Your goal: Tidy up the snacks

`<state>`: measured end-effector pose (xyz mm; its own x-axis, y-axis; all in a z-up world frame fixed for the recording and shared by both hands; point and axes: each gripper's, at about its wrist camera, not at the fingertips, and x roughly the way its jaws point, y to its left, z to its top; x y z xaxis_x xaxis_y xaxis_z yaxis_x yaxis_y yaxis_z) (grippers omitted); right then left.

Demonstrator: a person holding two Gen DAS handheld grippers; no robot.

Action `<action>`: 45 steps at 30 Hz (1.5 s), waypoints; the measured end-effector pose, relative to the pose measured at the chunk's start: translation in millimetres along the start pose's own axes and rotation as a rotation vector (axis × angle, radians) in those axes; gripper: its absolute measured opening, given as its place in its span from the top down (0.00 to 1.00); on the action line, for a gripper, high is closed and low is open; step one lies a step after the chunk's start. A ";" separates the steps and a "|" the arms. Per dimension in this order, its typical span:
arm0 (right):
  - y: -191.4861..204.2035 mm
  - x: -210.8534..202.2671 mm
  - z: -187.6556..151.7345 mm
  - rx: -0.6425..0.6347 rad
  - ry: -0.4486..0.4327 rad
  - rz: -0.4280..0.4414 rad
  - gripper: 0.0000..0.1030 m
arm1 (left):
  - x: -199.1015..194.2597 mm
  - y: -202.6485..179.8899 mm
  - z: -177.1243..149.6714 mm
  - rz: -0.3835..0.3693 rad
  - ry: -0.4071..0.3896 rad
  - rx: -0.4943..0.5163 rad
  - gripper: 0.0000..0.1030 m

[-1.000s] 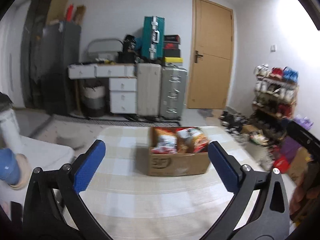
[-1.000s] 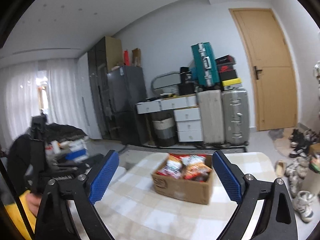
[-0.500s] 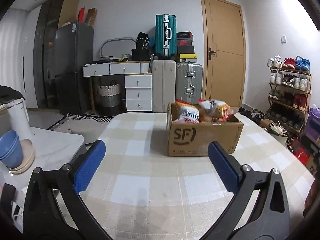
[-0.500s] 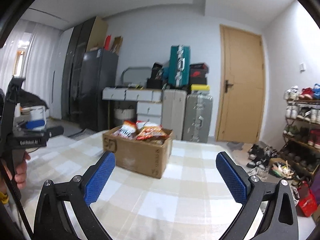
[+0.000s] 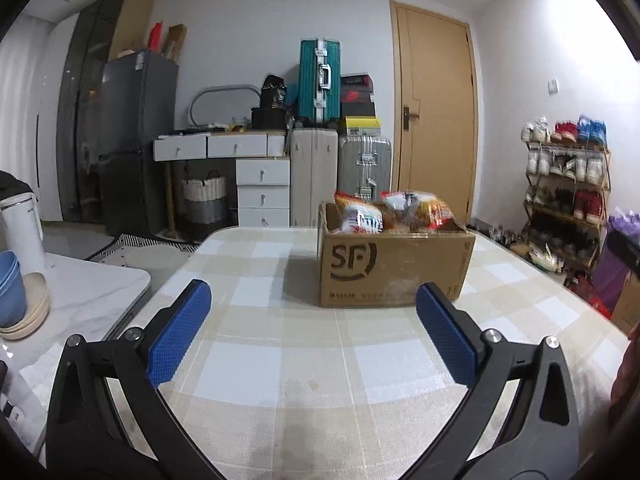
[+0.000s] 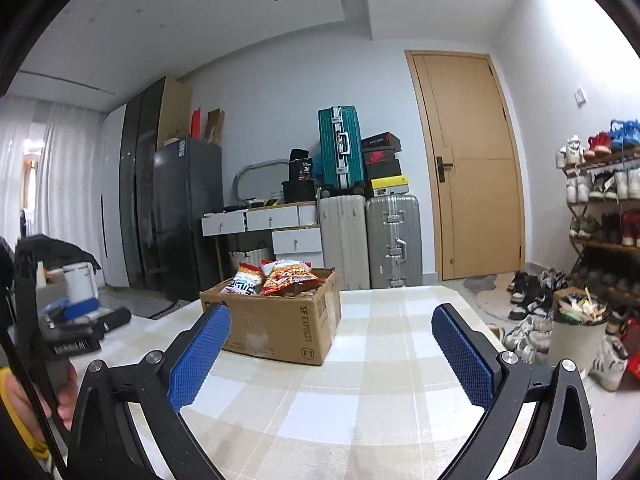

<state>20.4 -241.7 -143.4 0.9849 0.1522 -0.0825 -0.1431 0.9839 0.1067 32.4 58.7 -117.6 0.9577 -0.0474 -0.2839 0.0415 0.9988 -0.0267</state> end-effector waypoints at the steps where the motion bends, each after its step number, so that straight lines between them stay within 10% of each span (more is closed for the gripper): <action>1: -2.2 3.0 0.9 0.004 0.002 -0.005 0.01 | 2.6 -1.0 -1.3 0.002 0.005 0.004 0.01; 45: 3.8 22.1 -1.2 0.004 0.053 -0.002 0.01 | -3.8 -0.2 -5.9 0.062 -0.035 0.023 0.01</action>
<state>41.5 -234.4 -145.9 0.9785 0.1555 -0.1352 -0.1411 0.9838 0.1103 27.0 58.5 -122.2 0.9680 0.0145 -0.2506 -0.0118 0.9999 0.0123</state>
